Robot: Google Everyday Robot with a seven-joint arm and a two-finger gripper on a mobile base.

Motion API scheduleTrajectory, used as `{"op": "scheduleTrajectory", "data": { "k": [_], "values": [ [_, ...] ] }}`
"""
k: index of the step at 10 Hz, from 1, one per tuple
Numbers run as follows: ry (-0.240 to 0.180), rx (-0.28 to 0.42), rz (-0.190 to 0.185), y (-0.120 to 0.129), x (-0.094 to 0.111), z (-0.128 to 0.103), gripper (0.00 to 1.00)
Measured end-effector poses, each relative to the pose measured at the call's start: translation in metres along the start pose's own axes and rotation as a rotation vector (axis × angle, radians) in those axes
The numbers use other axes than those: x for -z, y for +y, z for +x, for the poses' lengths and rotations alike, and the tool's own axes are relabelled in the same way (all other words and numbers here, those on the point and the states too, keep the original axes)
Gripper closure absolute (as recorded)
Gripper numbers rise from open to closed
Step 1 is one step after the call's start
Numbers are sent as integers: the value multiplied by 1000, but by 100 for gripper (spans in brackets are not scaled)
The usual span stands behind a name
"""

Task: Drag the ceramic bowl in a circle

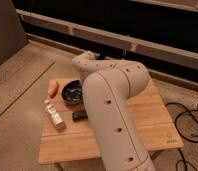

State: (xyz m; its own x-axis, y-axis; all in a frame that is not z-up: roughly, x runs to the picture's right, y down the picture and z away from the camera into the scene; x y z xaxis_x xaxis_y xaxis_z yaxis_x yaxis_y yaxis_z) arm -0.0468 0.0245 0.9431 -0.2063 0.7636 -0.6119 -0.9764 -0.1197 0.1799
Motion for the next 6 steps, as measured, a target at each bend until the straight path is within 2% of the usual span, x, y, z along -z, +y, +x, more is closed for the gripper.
{"op": "scheduleTrajectory", "data": {
  "k": [4,6],
  "values": [
    [0,0,0,0,0,0,79],
    [0,0,1,0,0,0,85]
  ]
}}
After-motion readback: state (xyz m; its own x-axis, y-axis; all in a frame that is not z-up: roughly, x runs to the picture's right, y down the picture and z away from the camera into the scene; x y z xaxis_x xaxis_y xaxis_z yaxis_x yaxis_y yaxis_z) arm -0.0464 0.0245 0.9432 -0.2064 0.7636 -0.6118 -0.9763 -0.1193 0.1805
